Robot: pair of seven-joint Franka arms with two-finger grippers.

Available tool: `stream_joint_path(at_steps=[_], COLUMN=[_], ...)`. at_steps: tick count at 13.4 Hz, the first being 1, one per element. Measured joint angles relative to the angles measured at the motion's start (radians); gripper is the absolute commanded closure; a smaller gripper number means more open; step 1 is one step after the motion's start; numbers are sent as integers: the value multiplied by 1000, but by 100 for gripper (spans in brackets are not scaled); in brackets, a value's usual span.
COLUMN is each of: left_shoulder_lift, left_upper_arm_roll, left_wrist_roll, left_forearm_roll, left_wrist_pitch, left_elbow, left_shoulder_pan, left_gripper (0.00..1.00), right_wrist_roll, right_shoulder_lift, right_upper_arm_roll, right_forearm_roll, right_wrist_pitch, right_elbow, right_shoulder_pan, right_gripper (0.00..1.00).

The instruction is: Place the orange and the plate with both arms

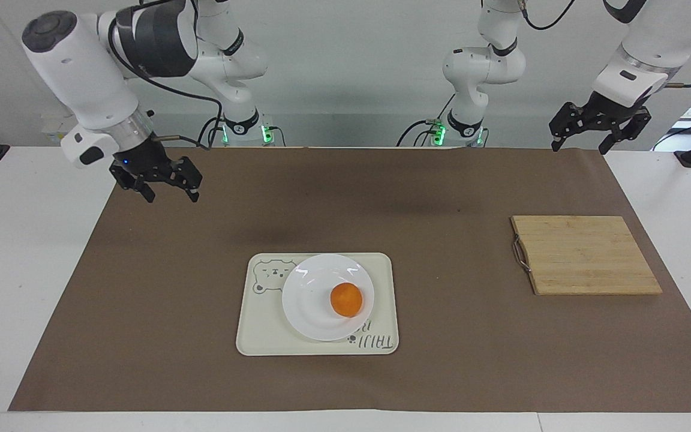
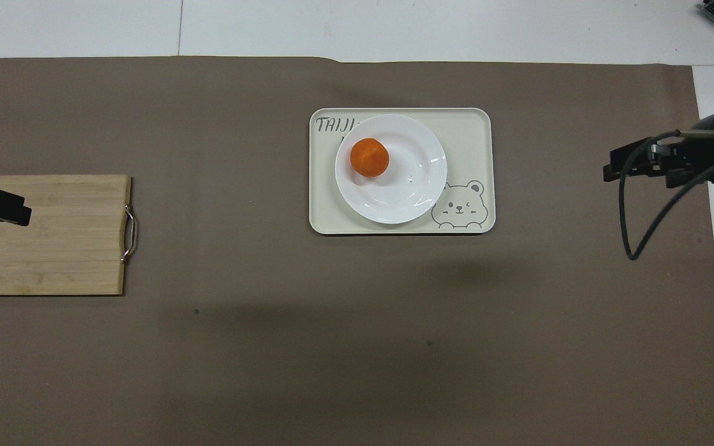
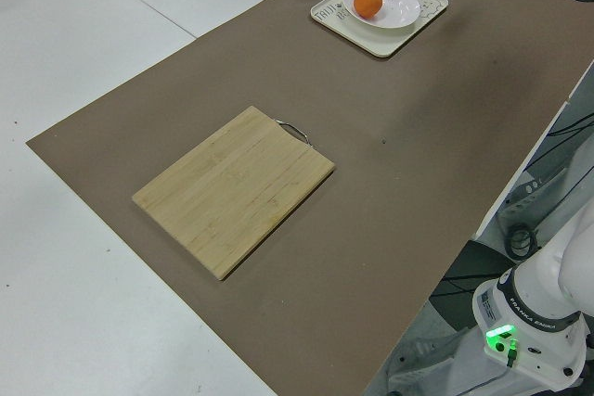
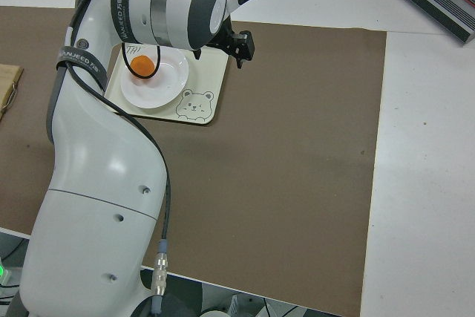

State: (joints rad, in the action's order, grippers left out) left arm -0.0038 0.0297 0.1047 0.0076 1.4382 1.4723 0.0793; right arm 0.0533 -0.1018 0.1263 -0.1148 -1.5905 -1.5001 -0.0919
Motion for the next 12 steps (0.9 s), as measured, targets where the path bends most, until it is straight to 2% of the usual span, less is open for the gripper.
stream_joint_path(at_steps=[3,5,10,12], left_shoulder_lift=[0,0,0,0], left_upper_arm_roll=[0,0,0,0], left_wrist_roll=[0,0,0,0], left_forearm_roll=[0,0,0,0], left_wrist_pitch=[0,0,0,0], left_elbow=[0,0,0,0], left_shoulder_pan=[0,0,0,0], left_gripper=[0,0,0,0], right_wrist_roll=[0,0,-9,-70], right_shoulder_lift=[61,86,114,115], right_upper_arm_roll=[1,1,-5,-15], right_forearm_roll=[2,13,24,91], right_wrist_pitch=[140,178,123,98], right_elbow=[-4,-29,-94,-94], right_shoulder_pan=[15,18,17,5], right_gripper=[0,0,0,0])
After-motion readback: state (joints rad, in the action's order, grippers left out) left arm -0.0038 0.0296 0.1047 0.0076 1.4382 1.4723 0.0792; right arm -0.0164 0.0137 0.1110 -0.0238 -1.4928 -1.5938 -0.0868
